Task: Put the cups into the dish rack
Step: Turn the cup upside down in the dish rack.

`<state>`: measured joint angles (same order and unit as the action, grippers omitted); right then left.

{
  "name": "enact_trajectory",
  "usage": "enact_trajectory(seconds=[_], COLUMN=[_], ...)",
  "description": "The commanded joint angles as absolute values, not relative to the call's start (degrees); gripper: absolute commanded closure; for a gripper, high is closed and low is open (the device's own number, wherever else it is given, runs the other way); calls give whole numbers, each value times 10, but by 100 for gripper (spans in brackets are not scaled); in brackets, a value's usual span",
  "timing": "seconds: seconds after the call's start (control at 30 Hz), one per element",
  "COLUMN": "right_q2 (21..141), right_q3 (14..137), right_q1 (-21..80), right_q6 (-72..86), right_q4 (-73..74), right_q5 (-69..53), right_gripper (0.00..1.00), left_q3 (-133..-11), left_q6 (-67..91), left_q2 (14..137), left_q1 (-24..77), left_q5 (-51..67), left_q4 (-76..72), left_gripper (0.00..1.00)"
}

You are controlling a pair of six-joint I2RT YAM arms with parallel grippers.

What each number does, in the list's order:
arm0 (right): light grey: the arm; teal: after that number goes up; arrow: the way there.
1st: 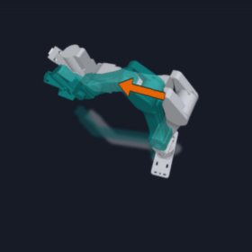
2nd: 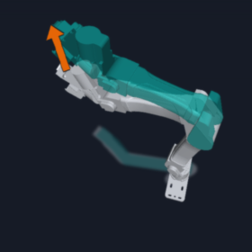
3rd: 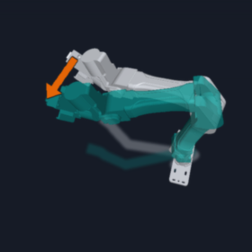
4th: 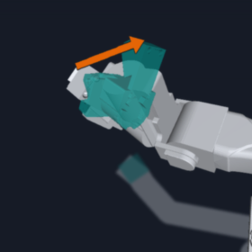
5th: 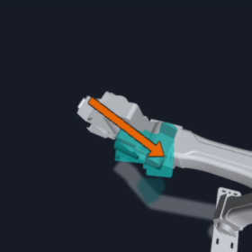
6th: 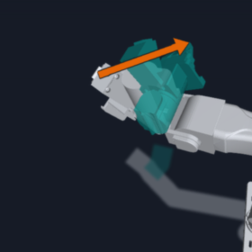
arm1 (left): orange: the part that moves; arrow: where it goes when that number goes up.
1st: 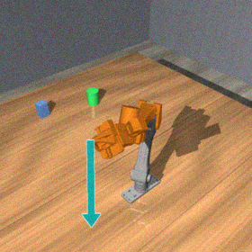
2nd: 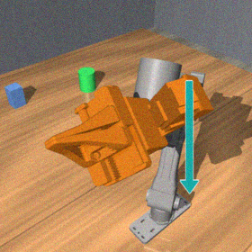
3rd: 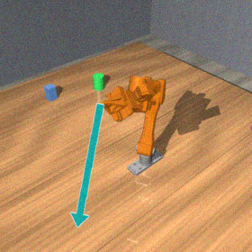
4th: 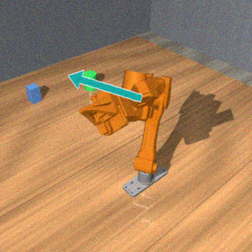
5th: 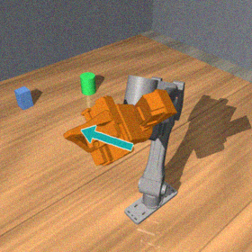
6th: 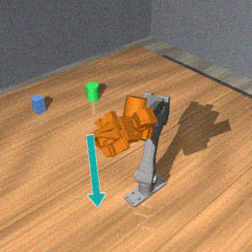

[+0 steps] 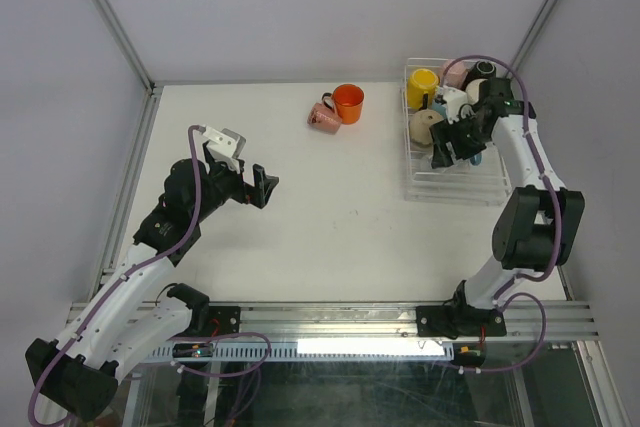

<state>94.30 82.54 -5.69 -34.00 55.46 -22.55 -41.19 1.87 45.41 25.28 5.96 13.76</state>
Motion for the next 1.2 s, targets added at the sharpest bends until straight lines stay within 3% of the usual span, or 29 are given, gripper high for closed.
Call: enact_trajectory(seconds=[0.0,0.3,0.47,0.63,0.73,0.8,1.17], right_q2=[960,1024,1054,1072,1073,1068,974], right_q3=[868,922,948,962,965,967,967], right_q1=[-26,24,44,53,55,57,56], right_q6=[-320,-292,-276,-264,-260,-257,-244], right_q4=[545,549,555,557,557,557,533], right_q5=[-189,-134,-115,-93,-92,-97,-106], right_gripper=[67,63,56,32,9,1,0], left_q3=[-417,-417,-416,-417,-417,-416,-417], left_q6=[6,5,5,4,5,4,4], left_q2=[450,451,450,449,448,447,452], left_q1=[251,251,251,251,251,251,251], left_q5=[51,50,50,52,51,51,54], left_q4=[121,122,121,122,122,122,121], left_gripper=[1,1,1,1,1,1,1])
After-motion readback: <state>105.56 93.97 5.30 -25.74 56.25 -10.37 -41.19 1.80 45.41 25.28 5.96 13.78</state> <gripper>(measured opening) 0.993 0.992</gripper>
